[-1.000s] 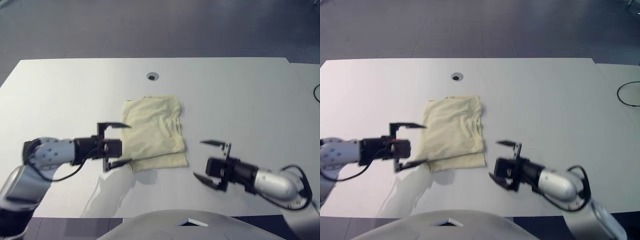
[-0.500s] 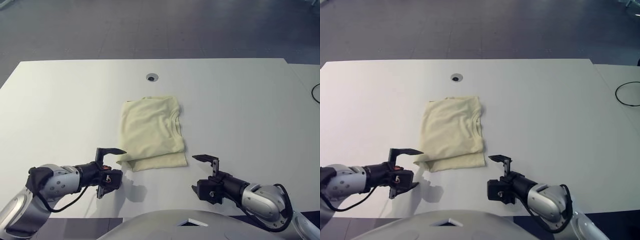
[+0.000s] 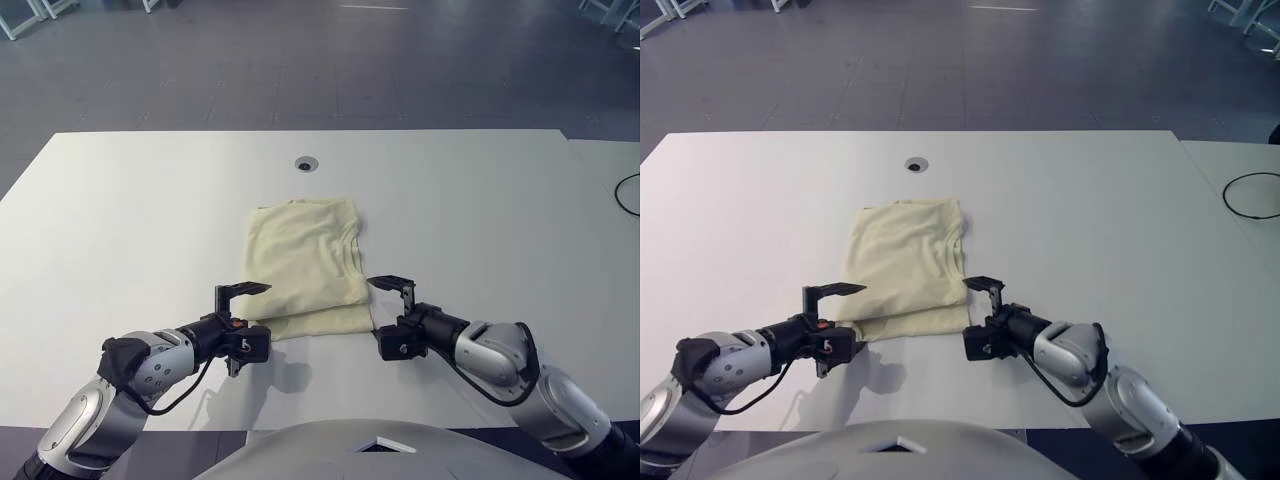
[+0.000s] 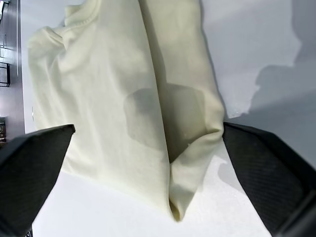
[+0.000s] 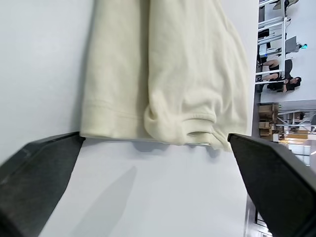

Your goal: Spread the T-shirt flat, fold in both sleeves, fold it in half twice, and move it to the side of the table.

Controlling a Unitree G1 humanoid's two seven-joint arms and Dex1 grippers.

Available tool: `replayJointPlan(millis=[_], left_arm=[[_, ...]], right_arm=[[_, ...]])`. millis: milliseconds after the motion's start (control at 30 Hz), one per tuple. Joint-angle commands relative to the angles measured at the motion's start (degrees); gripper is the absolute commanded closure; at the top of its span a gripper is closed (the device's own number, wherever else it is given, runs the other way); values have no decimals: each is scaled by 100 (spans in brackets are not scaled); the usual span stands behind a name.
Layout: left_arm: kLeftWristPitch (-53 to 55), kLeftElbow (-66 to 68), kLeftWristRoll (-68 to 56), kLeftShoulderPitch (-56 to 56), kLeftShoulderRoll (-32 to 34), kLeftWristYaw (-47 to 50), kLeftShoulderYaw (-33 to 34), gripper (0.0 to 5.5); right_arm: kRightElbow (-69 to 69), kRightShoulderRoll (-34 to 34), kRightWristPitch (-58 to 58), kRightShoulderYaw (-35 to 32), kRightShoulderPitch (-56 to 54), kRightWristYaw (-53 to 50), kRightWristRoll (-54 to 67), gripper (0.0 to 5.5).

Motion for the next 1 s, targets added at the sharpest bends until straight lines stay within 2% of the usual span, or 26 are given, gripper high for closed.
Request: replayJointPlan(millis=[33,600,900,1000], left_arm=[[543,908,373,126,61,-201,-247,29],[699,1118,179,-215,-6,-213,-413,339],[1116,840,-282,-342,-67,-473,-453,507],[1028,915,-300,-386,75,-504,-429,547]], right_arm=[[727,180,56,224,-99,195,-225,10],[599,890,112,417,257,138,-145,10],[1088,1124,-82,429,35,-21,-139,10],[1171,1134,-118,411,31,-24,-97,62]])
